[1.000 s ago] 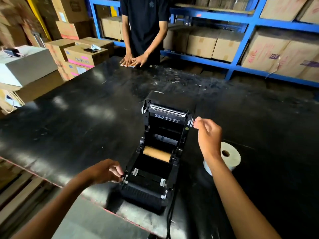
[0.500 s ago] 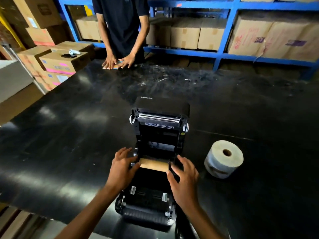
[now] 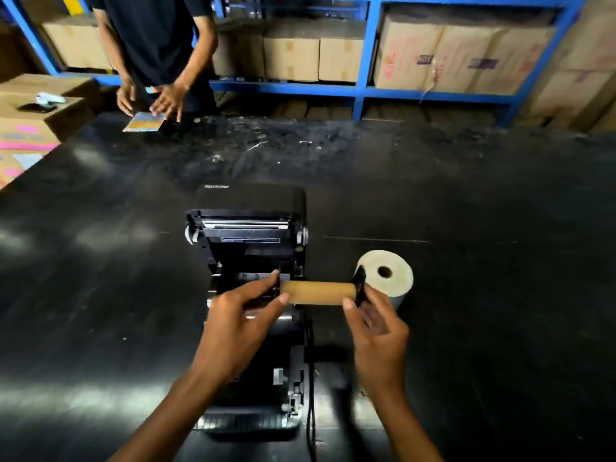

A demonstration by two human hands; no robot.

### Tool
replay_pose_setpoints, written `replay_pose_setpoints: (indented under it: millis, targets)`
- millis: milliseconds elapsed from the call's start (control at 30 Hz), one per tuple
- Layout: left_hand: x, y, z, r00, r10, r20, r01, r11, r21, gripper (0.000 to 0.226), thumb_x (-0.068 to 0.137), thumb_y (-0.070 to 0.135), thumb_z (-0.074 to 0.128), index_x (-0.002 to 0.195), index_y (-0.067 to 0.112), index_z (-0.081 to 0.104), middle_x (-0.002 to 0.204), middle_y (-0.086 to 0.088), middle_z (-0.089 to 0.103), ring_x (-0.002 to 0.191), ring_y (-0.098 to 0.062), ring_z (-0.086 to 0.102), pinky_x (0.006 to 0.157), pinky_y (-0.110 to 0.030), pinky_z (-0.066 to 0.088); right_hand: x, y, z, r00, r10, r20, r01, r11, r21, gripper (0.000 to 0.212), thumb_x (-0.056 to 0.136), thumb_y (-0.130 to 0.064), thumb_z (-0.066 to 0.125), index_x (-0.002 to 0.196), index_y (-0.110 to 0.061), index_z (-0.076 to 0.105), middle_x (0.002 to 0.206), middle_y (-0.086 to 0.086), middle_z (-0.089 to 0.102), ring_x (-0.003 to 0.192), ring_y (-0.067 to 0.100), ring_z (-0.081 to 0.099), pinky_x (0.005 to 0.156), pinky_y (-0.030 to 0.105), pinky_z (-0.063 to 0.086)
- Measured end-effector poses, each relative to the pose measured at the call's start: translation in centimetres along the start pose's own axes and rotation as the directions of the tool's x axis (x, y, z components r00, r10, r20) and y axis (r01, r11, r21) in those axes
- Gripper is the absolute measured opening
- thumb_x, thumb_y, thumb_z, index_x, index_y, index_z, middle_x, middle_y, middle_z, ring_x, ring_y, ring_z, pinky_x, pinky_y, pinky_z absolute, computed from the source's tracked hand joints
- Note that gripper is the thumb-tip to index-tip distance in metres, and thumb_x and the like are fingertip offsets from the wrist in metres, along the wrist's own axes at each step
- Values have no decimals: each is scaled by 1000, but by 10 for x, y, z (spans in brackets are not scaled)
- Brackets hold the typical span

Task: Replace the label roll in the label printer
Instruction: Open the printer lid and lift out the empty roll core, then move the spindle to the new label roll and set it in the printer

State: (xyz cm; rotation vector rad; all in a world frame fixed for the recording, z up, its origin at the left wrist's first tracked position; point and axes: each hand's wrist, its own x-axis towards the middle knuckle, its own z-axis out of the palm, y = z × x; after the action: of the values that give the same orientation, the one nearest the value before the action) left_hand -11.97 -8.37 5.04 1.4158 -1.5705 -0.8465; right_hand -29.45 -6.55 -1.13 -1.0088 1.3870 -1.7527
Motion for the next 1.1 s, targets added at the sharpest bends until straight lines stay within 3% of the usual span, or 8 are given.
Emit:
replay_pose_setpoints:
  millis: [267,400,567,667,767,933,1000,1100]
  targets:
    - [5,-12,104,983,-55,175,60,998,-21,32,81,18,72,113,12,69,80,3,71,70,1,60,67,-5,47,23,29,-102,968,205,-144,-209,978,-14,31,79,-8,71,107,-20,67,83,-19,74,82,-7,67,67,6,50]
    - [8,-35,148,972,-165,164,177,983,-57,26,81,19,72,106,11,73,66,21,72,62,14,57,63,-2,45,28,46,-144,919,298,-259,-310,951,-5,30,82,-9,69,110,-20,66,101,3,70,90,8,67,82,24,55]
    - [5,-75,185,941,-126,314,-12,915,404,36,81,24,70,116,15,67,105,-12,70,102,-25,61,84,-32,46,27,62,-175,909,354,-221,-386,915,-120,28,83,-3,66,110,-11,67,82,3,69,66,10,60,54,11,51]
    - [6,-86,198,914,-58,401,-188,817,546,39,80,28,68,117,16,63,112,-10,58,107,-31,48,86,-38,42,21,67,-175,902,378,-209,-411,900,-147,27,81,-1,67,107,-9,68,82,4,69,68,15,61,62,21,53]
    - [8,-90,202,909,-42,415,-189,846,498,40,82,19,67,121,11,62,118,-11,54,111,-29,46,91,-34,40,16,70,-170,895,407,-181,-435,886,-161,26,81,-1,67,106,-8,69,94,13,71,80,21,64,81,41,54]
    - [-4,-74,192,984,-37,175,2,981,196,19,88,12,62,104,10,73,103,-6,69,95,-14,63,84,-28,49,15,71,-170,896,413,-166,-437,886,-154,22,82,-6,68,103,-14,70,93,11,72,80,20,67,73,35,57]
    - [-11,-61,182,937,-127,325,105,991,82,21,85,25,67,105,19,73,94,5,71,80,5,65,71,-15,49,17,72,-169,909,398,-125,-415,892,-182,24,81,-4,69,104,-11,70,91,6,73,75,10,69,67,21,55]
    - [-21,-53,174,846,-62,530,-28,987,159,31,79,28,74,109,18,72,92,10,70,75,0,64,63,-3,44,24,71,-164,913,406,-45,-405,885,-229,26,80,0,68,106,-6,70,83,-4,71,63,-3,67,56,9,50]
